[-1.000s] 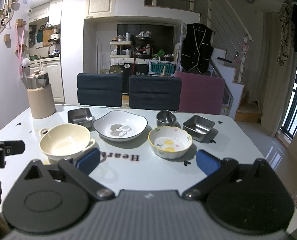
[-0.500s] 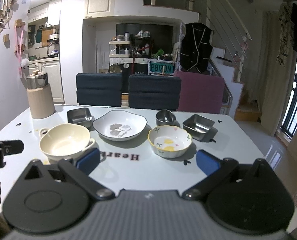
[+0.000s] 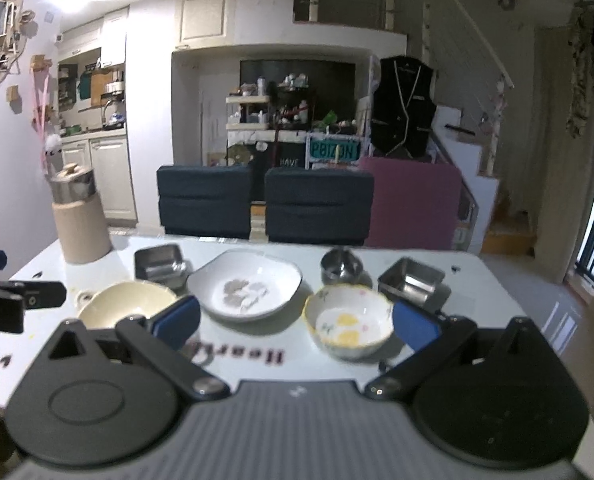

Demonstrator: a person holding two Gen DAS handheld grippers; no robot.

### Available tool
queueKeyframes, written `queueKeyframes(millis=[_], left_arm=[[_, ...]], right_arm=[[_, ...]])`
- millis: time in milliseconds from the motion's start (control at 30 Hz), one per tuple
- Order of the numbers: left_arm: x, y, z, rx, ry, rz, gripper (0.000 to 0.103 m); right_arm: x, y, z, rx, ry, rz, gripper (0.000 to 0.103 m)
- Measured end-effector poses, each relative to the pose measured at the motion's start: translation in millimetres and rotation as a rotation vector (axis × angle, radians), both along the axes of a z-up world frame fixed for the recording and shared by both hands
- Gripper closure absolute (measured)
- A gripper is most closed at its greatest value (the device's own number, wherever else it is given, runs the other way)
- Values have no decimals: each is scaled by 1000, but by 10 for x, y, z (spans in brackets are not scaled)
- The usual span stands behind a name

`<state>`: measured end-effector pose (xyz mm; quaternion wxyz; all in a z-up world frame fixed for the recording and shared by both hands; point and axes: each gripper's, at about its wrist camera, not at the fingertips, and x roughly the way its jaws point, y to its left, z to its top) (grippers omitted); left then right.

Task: Organize plates and bowls
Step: 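Move the left tool to the white ginkgo plate rim while the right tool reaches its rim too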

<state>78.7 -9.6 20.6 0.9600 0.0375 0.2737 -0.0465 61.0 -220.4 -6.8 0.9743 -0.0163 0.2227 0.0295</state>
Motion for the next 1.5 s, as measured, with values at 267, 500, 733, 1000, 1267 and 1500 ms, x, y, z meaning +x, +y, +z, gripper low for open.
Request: queueKeyframes(millis=[267, 500, 733, 1000, 1267, 1500], left_arm=[[641, -90, -78, 83, -52, -8, 0], [1163, -206, -195, 111, -94, -56, 0], [1711, -286, -344, 110, -70, -109, 0], [2311, -306, -558, 119, -27, -94, 0], [2693, -177, -793, 95, -17, -101, 0], [2881, 21, -968, -7, 40, -111, 0]], right_arm=[[639, -94, -38, 12, -13, 2, 0], [1166, -164, -196, 94, 20, 9, 0], [1612, -168, -445, 224, 96, 15, 0], [2141, -280, -741, 409, 175, -44, 0], [2377, -333, -1096, 631, 340, -97, 27], [2517, -184, -1318, 631, 492, -140, 55]])
